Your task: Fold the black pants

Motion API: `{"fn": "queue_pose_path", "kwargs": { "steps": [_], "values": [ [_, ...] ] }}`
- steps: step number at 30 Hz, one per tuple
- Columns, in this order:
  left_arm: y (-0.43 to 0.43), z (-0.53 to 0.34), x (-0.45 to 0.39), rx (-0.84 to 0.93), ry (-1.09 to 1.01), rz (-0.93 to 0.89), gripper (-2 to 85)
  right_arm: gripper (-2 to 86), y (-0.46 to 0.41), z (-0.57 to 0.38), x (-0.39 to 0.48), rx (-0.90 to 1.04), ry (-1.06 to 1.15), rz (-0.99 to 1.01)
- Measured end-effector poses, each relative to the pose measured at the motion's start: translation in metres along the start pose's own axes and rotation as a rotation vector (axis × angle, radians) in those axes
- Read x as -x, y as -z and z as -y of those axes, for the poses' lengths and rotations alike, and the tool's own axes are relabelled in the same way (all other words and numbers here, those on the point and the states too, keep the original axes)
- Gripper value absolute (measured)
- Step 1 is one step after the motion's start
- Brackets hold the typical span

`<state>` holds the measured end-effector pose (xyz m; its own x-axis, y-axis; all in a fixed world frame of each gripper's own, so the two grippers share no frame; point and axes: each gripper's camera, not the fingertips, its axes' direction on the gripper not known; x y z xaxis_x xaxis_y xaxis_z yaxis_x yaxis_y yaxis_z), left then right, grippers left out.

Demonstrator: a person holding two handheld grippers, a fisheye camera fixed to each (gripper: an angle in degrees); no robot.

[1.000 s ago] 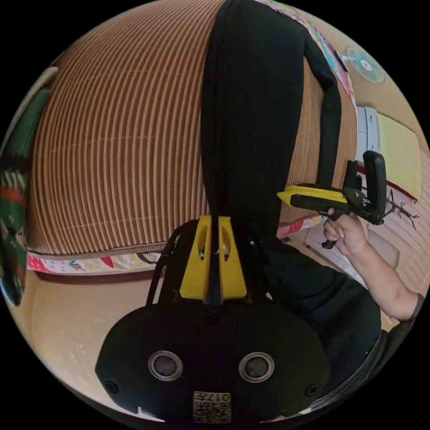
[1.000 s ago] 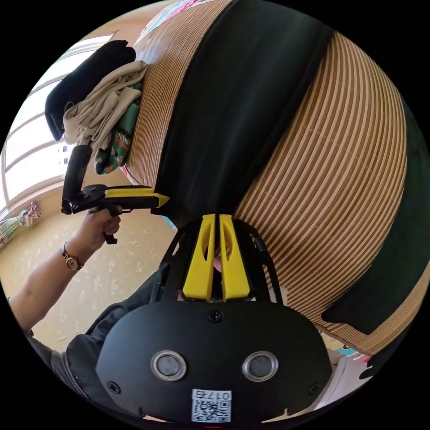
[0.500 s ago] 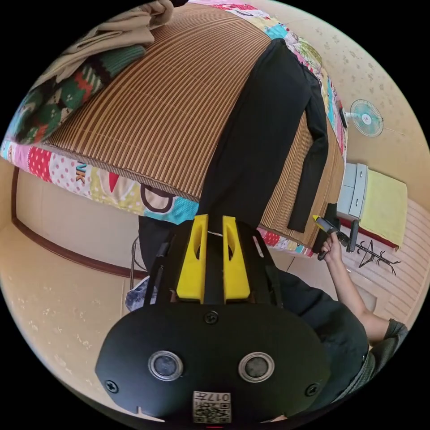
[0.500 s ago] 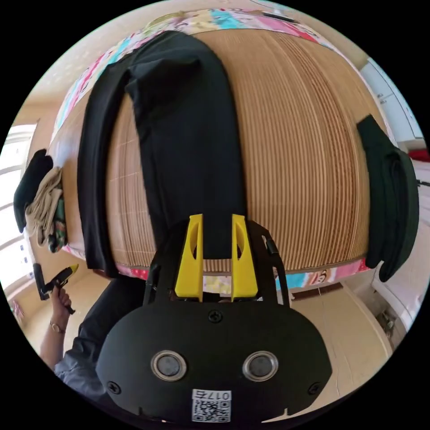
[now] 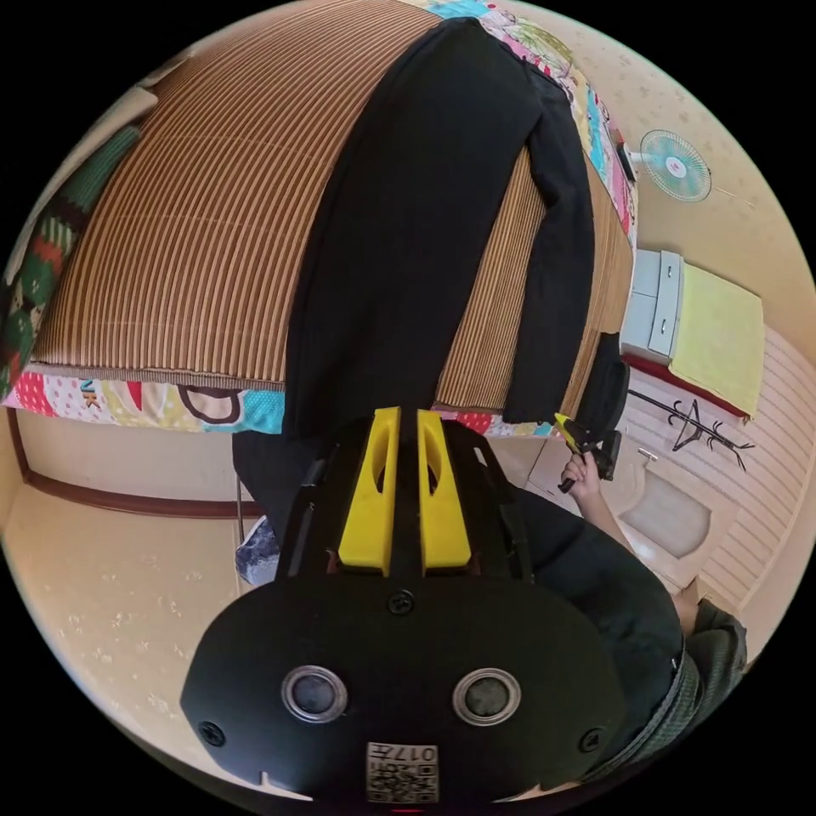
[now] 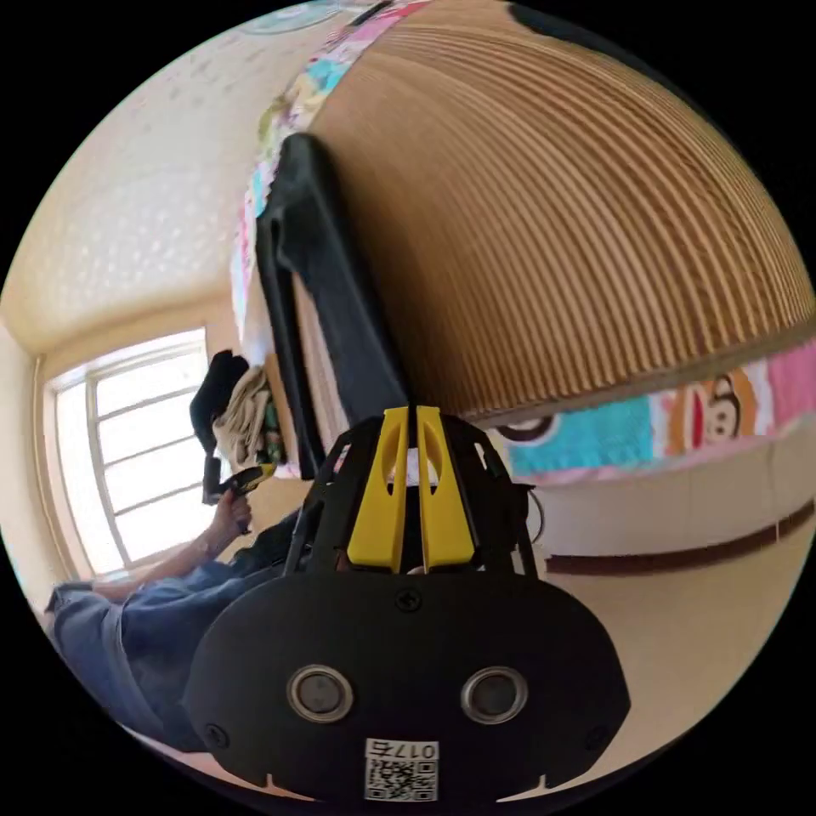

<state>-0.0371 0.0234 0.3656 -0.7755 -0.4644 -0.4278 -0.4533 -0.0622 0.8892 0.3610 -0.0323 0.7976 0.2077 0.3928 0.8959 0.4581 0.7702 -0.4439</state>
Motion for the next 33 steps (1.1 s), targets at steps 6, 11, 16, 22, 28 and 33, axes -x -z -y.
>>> {"fn": "queue_pose_path", "kwargs": {
  "steps": [6, 11, 16, 22, 28, 33],
  "values": [
    [0.023, 0.007, -0.035, -0.039, -0.049, -0.089, 4.8, 2.1, 0.044, -0.014, 0.037, 0.008, 0.155, -0.062],
    [0.009, 0.022, -0.15, 0.026, -0.256, -0.158, 11.3, 2.3, 0.037, -0.044, 0.129, 0.164, 0.52, 0.13],
    [-0.018, 0.021, -0.251, 0.132, -0.428, -0.056, 15.7, 2.6, 0.007, -0.065, 0.197, 0.358, 0.79, 0.222],
    [-0.048, -0.004, -0.269, 0.177, -0.502, 0.235, 1.7, 3.6, -0.028, -0.053, 0.204, 0.647, 0.816, 0.298],
    [-0.034, -0.018, -0.234, 0.136, -0.361, 0.053, 1.1, 7.7, -0.04, 0.039, 0.153, 0.804, 0.708, -0.223],
    [-0.029, -0.022, -0.227, 0.108, -0.295, -0.052, 0.8, 13.2, -0.016, 0.223, 0.169, 0.42, 0.413, 0.073]
  ]
}}
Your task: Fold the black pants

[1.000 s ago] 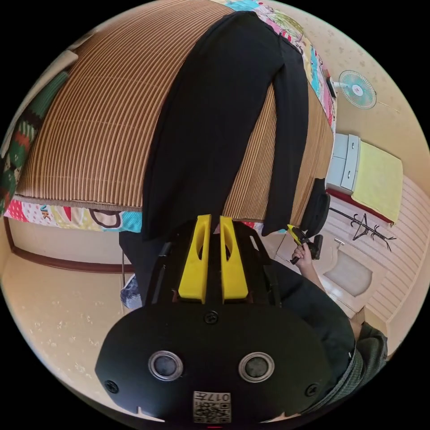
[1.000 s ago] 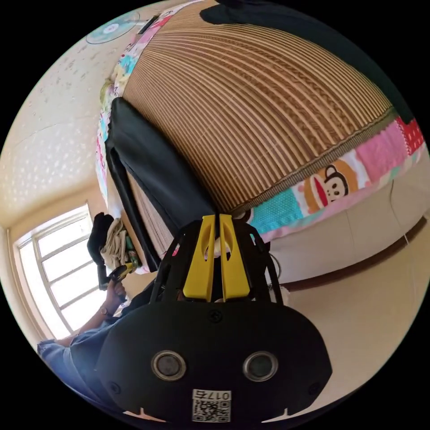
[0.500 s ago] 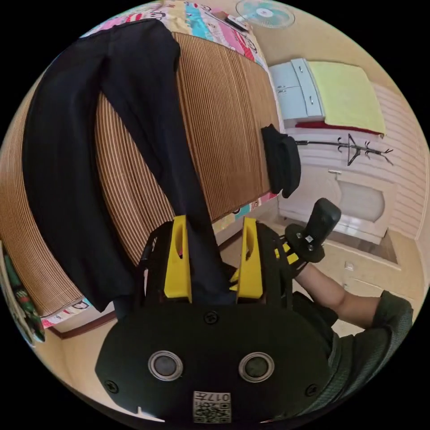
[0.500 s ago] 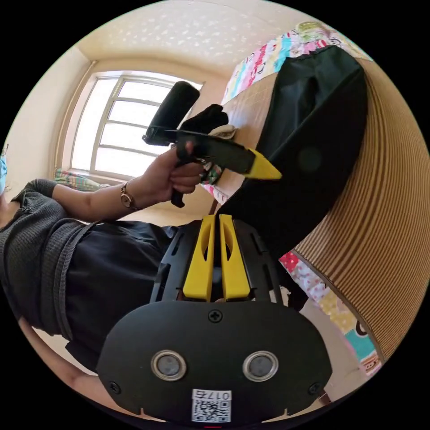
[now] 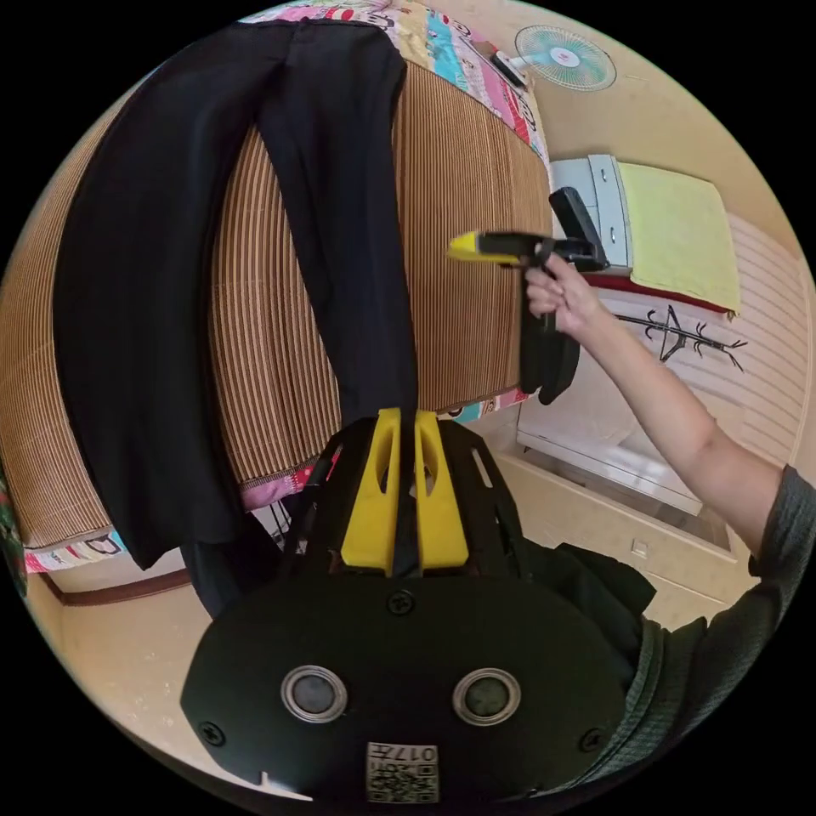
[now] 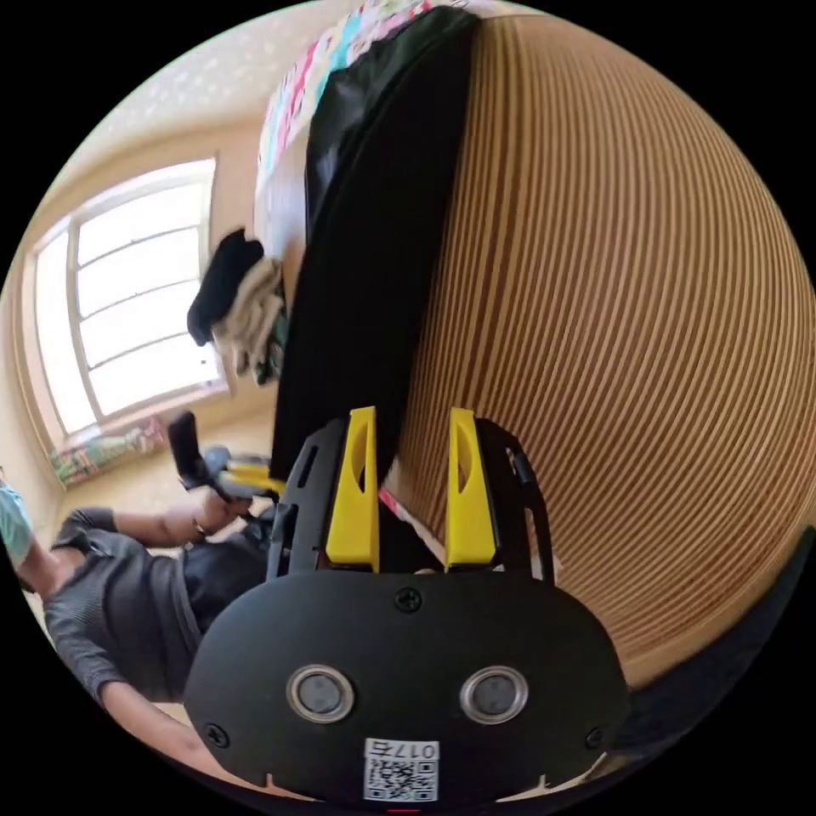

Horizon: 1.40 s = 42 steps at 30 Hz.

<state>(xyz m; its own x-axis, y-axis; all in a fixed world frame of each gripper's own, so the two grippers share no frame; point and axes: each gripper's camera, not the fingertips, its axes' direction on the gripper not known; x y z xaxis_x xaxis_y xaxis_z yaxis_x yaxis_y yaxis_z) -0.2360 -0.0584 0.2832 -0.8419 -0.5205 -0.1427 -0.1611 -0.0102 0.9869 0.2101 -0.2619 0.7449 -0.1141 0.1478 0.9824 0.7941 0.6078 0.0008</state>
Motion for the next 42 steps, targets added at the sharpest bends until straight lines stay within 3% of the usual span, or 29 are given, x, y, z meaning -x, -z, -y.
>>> {"fn": "queue_pose_path", "kwargs": {
  "steps": [3, 4, 6, 10, 12, 14, 15, 18, 20, 23, 26, 28, 32, 37, 42],
  "values": [
    [-0.002, -0.001, 0.003, -0.019, 0.032, -0.075, 0.7, 15.8, 0.022, 0.083, -0.022, -0.295, -0.061, 0.302],
    [-0.002, 0.0, 0.006, -0.024, 0.05, -0.109, 0.7, 16.0, 0.022, 0.098, -0.023, -0.341, -0.075, 0.312],
    [-0.001, 0.001, 0.011, -0.033, 0.077, -0.154, 0.6, 16.7, 0.015, 0.154, -0.015, -0.463, -0.124, 0.223],
    [-0.001, 0.003, 0.025, -0.059, 0.113, -0.238, 0.5, 13.6, -0.015, 0.23, 0.013, -0.491, -0.17, 0.015],
    [0.003, 0.0, 0.033, -0.087, 0.117, -0.288, 0.4, 5.9, -0.041, 0.263, 0.058, -0.471, -0.19, -0.341],
    [0.02, -0.015, 0.045, -0.162, 0.125, -0.358, 0.2, 4.5, -0.062, 0.262, 0.116, -0.575, -0.174, -0.627],
    [0.026, -0.02, 0.048, -0.185, 0.126, -0.378, 0.2, 4.1, -0.085, 0.258, 0.162, -0.631, -0.063, -0.721],
    [0.058, -0.056, 0.063, -0.27, 0.138, -0.422, 0.2, 3.8, -0.162, 0.243, 0.268, -0.703, 0.234, -0.798],
    [0.087, -0.093, 0.083, -0.351, 0.188, -0.394, 0.4, 4.0, -0.205, 0.247, 0.308, -0.703, 0.327, -0.743],
    [0.12, -0.133, 0.124, -0.455, 0.298, -0.339, 1.0, 5.4, -0.274, 0.283, 0.335, -0.592, 0.412, -0.587],
    [0.132, -0.143, 0.173, -0.406, 0.4, -0.212, 2.1, 4.9, -0.324, 0.304, 0.322, -0.51, 0.367, -0.599],
    [0.134, -0.14, 0.197, -0.374, 0.392, -0.175, 2.6, 5.3, -0.332, 0.29, 0.302, -0.495, 0.284, -0.591],
    [0.125, -0.117, 0.218, -0.199, 0.269, -0.174, 2.3, 7.6, -0.335, 0.185, 0.244, -0.401, 0.337, -0.469],
    [0.138, -0.112, 0.203, -0.129, 0.17, -0.15, 0.6, 9.4, -0.361, 0.036, 0.157, -0.236, 0.089, -0.512],
    [0.148, -0.1, 0.177, -0.033, 0.077, -0.097, -0.4, 8.1, -0.432, -0.094, 0.124, -0.022, -0.096, -0.289]
  ]
}}
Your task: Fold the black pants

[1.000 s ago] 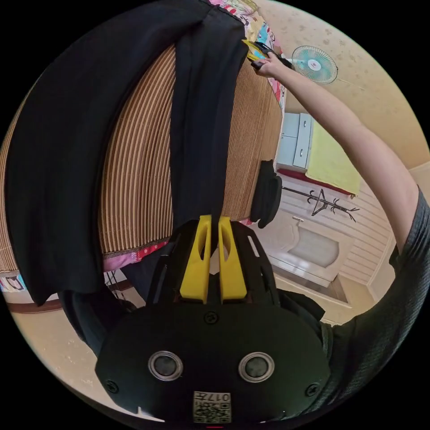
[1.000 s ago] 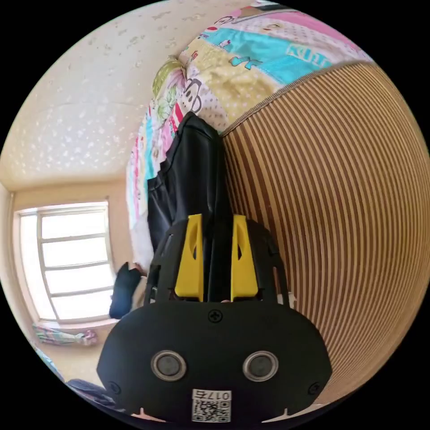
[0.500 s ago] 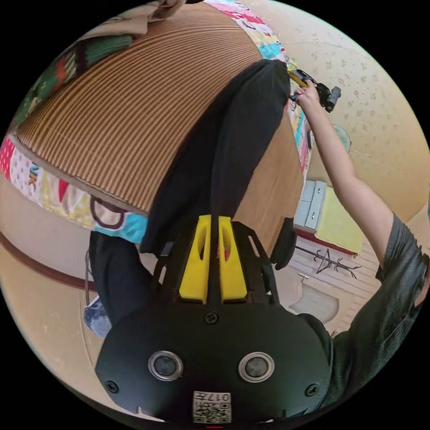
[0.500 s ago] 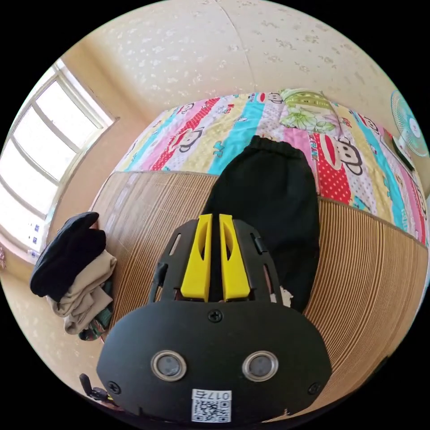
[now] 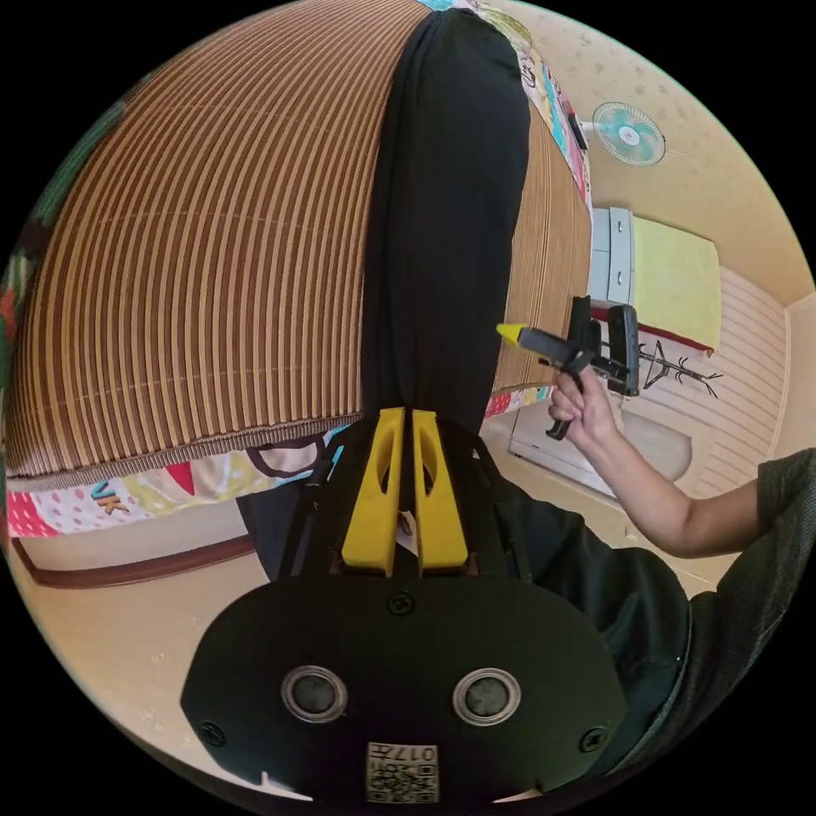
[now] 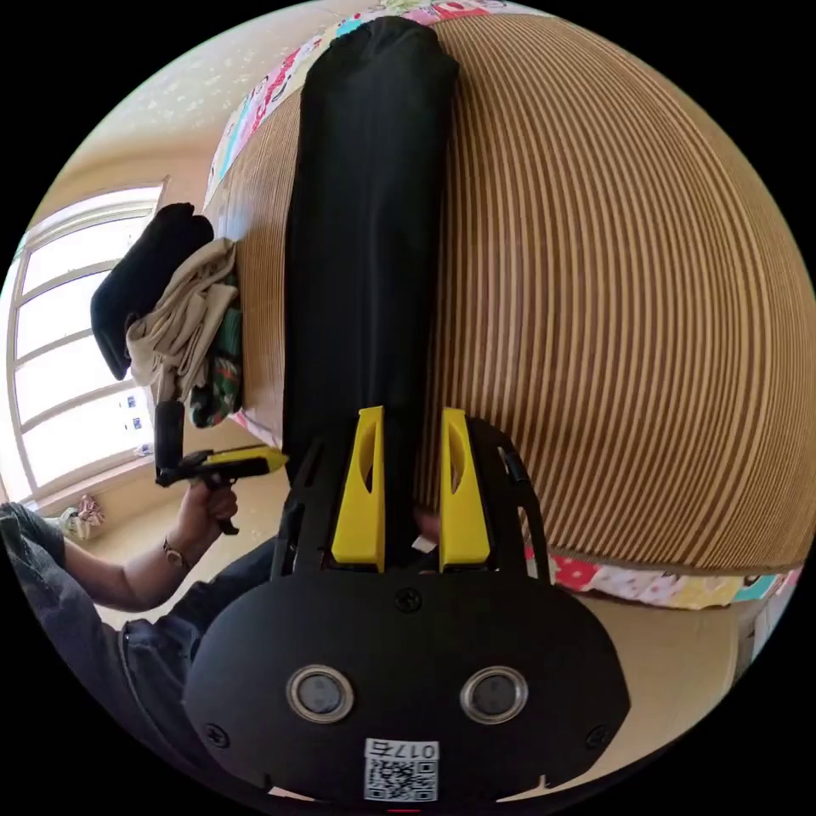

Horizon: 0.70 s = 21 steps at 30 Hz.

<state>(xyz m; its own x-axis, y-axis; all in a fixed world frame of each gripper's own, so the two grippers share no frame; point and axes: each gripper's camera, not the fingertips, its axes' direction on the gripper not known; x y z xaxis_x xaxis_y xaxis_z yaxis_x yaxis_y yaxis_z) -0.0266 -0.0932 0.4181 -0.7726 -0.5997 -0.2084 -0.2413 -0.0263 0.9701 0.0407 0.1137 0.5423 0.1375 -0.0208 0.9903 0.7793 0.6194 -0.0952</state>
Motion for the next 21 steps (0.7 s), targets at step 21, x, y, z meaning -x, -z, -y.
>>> {"fn": "queue_pose_path", "kwargs": {
  "steps": [21],
  "values": [
    [0.017, -0.006, 0.0, 0.052, 0.231, -0.103, 7.3, 5.7, 0.029, -0.032, -0.037, -0.017, 0.139, 0.064]
  ]
}}
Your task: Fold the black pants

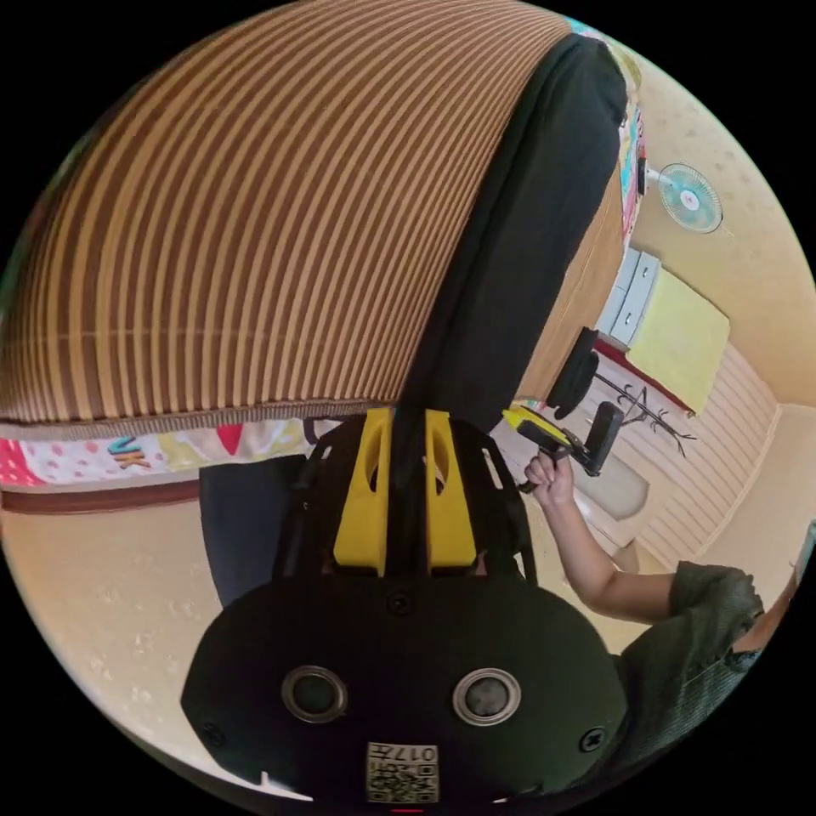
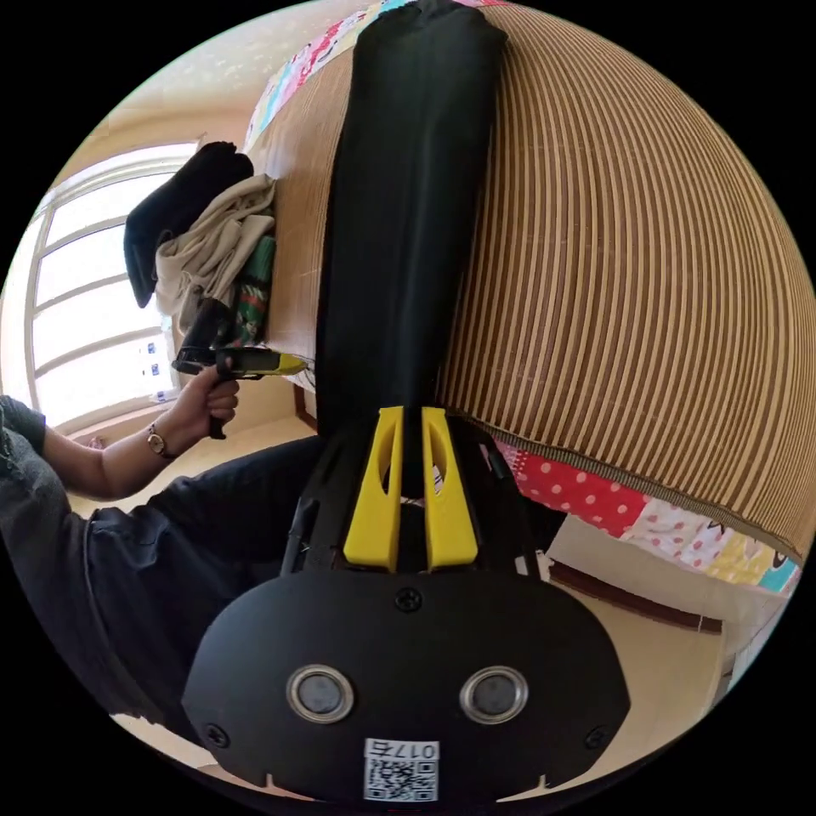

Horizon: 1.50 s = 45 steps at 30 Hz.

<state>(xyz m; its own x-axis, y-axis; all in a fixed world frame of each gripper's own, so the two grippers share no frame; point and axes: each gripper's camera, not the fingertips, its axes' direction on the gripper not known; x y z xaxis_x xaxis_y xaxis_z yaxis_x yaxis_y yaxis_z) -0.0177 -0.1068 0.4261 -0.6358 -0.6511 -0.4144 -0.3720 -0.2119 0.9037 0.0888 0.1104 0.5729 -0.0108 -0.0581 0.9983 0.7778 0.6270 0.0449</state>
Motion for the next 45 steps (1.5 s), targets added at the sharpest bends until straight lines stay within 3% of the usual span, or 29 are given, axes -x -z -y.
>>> {"fn": "queue_pose_path", "kwargs": {
  "steps": [2, 8, 14, 17, 21, 23, 27, 33, 35, 38, 42, 45],
  "values": [
    [0.021, 0.013, -0.015, -0.123, -0.072, -0.029, 10.1, 7.7, 0.022, 0.007, -0.021, -0.059, -0.029, 0.014],
    [0.037, 0.102, -0.057, -0.237, -0.232, -0.069, 13.2, 11.9, 0.063, 0.079, -0.094, -0.21, -0.086, 0.172],
    [0.033, 0.186, -0.1, -0.248, -0.326, -0.035, 11.3, 10.4, 0.057, 0.182, -0.1, -0.224, -0.033, 0.289],
    [0.022, 0.204, -0.102, -0.176, -0.285, -0.031, 6.9, 6.3, 0.048, 0.203, -0.105, -0.231, -0.133, 0.353],
    [0.033, 0.171, -0.103, -0.157, -0.379, -0.263, 5.2, 2.9, 0.065, 0.167, -0.097, -0.314, -0.048, 0.6],
    [0.056, 0.119, -0.109, -0.182, -0.487, -0.442, 4.5, 2.2, 0.086, 0.133, -0.09, -0.379, -0.003, 0.742],
    [0.096, 0.018, -0.125, -0.241, -0.643, -0.617, 4.0, 1.1, 0.149, 0.042, -0.049, -0.44, 0.156, 0.899],
    [0.133, -0.143, -0.206, -0.224, -0.915, -0.747, 3.9, 0.5, 0.26, -0.07, 0.075, -0.426, 0.456, 0.79],
    [0.155, -0.198, -0.254, -0.212, -1.107, -0.779, 4.0, 0.4, 0.296, -0.097, 0.114, -0.444, 0.584, 0.771],
    [0.185, -0.234, -0.31, -0.242, -1.281, -0.778, 4.0, 0.3, 0.349, -0.12, 0.165, -0.494, 0.744, 0.718],
    [0.199, -0.2, -0.346, -0.334, -1.219, -0.619, 4.0, 0.2, 0.38, -0.078, 0.174, -0.509, 0.609, 0.503],
    [0.184, -0.122, -0.34, -0.388, -0.961, -0.474, 4.0, 0.1, 0.369, -0.017, 0.147, -0.487, 0.414, 0.453]
  ]
}}
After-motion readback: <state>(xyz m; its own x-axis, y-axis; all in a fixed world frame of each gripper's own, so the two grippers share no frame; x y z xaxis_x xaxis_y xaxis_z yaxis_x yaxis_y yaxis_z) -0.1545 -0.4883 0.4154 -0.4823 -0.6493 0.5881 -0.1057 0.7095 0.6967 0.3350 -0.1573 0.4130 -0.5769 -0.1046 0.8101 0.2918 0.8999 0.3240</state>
